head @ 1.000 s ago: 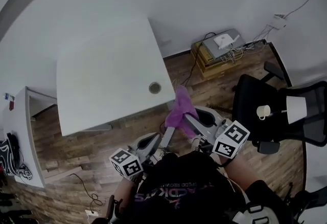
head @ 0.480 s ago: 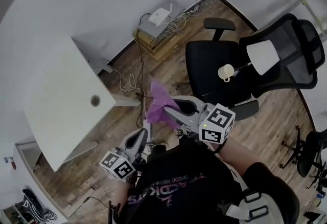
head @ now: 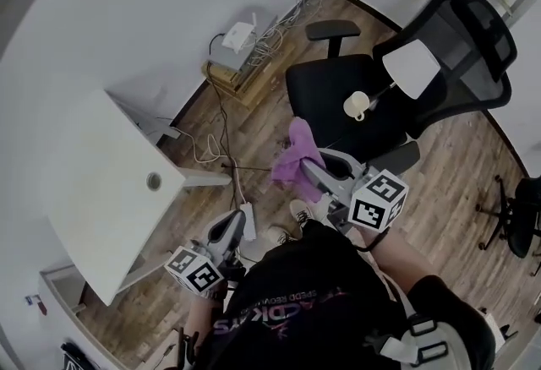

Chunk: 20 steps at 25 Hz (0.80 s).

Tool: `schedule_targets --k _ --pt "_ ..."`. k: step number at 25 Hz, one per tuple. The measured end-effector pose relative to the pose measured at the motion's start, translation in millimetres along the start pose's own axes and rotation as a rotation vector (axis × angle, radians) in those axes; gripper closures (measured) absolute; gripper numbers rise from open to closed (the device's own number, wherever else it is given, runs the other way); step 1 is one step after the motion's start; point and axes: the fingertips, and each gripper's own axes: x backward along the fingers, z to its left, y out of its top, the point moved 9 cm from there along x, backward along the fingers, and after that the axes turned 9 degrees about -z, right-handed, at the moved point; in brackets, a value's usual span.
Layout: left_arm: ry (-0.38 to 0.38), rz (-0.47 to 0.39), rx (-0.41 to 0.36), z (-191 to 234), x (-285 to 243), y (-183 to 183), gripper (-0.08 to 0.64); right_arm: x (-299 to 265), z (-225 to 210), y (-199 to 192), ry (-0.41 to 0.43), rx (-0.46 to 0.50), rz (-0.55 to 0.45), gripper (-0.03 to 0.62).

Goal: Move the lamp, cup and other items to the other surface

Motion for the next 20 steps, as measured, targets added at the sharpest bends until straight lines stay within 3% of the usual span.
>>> schedule_targets --k 8,12,20 --pt "-0.135 0.088 0.067 -3.7 2.8 -41.1 0.561 60.9 12.1 -24.3 -0.238 0.013 -0.019 0.503" --pt "-0.195 0.073 0.039 -13.0 6.4 -44.4 0.561 90.1 18.4 -26.7 -0.302 0.024 -0.035 0.503" --pt "-0.128 -0.009 0.014 -31.1 24.9 -43.4 0.561 107.2 -16.9 -10.1 -0.359 0.082 -0.002 0.502"
